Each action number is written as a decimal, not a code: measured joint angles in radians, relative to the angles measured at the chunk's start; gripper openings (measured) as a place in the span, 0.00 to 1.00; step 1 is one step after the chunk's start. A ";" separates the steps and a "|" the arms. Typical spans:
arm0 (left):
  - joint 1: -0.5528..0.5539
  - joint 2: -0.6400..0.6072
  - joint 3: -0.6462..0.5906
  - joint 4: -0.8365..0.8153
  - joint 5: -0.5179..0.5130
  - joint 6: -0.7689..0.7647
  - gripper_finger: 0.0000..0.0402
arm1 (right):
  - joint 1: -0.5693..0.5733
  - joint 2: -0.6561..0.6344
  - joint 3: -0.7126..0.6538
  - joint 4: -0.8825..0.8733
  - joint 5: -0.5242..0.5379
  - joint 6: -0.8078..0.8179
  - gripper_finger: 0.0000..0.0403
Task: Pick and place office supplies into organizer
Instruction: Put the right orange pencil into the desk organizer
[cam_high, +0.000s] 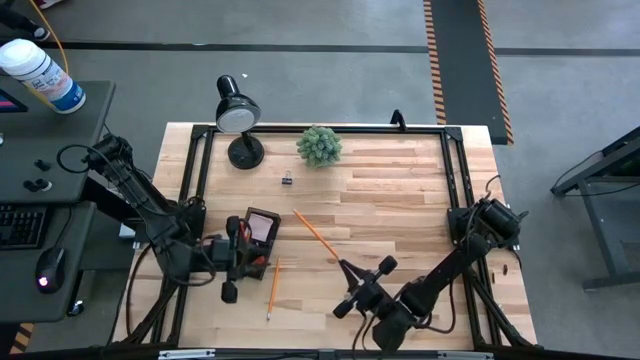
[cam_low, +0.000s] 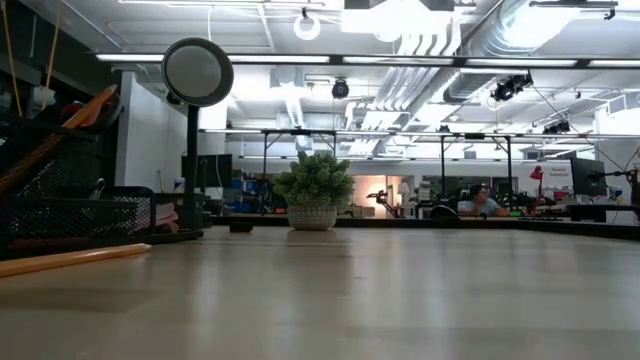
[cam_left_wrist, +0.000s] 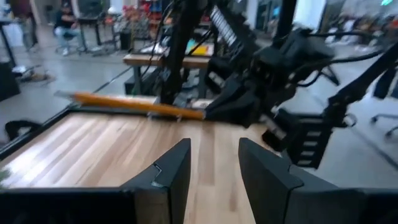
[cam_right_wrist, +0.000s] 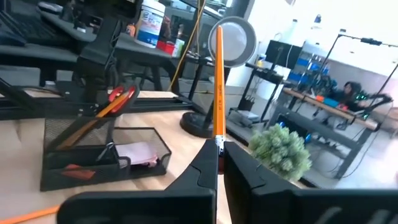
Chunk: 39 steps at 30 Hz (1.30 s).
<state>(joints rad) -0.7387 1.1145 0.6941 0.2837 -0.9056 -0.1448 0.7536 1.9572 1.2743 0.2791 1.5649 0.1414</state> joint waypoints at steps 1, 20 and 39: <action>0.000 0.000 0.000 0.024 0.010 0.016 0.31 | 0.000 0.000 0.000 0.035 0.002 -0.048 0.00; 0.199 0.000 0.000 0.094 0.267 -0.018 0.31 | -0.015 0.000 0.001 0.607 -0.087 -0.742 0.00; 0.222 0.001 0.000 0.249 0.431 0.090 0.31 | -0.021 0.000 0.001 1.012 -0.390 -1.089 0.00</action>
<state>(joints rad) -0.5167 1.1152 0.6941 0.5324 -0.4743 -0.0547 0.7330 1.9572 1.2755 1.2915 1.1750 -0.9472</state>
